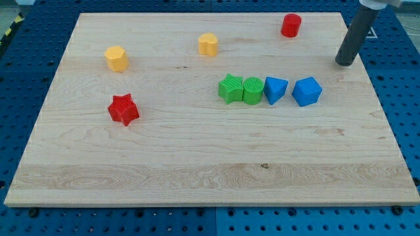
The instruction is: Push the red circle slightly down
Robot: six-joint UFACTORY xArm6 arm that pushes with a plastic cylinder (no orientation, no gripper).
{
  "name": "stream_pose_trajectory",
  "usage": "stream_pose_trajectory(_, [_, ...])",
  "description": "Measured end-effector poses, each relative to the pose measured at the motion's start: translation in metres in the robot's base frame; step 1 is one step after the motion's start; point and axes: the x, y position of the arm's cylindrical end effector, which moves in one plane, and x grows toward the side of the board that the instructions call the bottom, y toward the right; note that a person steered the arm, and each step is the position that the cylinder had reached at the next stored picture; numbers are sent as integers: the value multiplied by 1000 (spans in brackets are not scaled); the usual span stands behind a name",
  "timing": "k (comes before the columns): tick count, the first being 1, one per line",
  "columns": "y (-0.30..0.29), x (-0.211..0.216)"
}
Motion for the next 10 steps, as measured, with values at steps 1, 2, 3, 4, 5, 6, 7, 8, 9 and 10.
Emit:
stream_pose_trajectory(1, [-2,-37])
stream_pose_trajectory(2, [-12,-73])
stream_pose_trajectory(3, [-35,-107])
stream_pose_trajectory(4, [-64,-127])
stream_pose_trajectory(5, [-76,-124])
stream_pose_trajectory(6, [-76,-108])
stream_pose_trajectory(7, [-76,-103])
stream_pose_trajectory(8, [-77,-103])
stream_pose_trajectory(9, [-70,-103])
stream_pose_trajectory(10, [-60,-103])
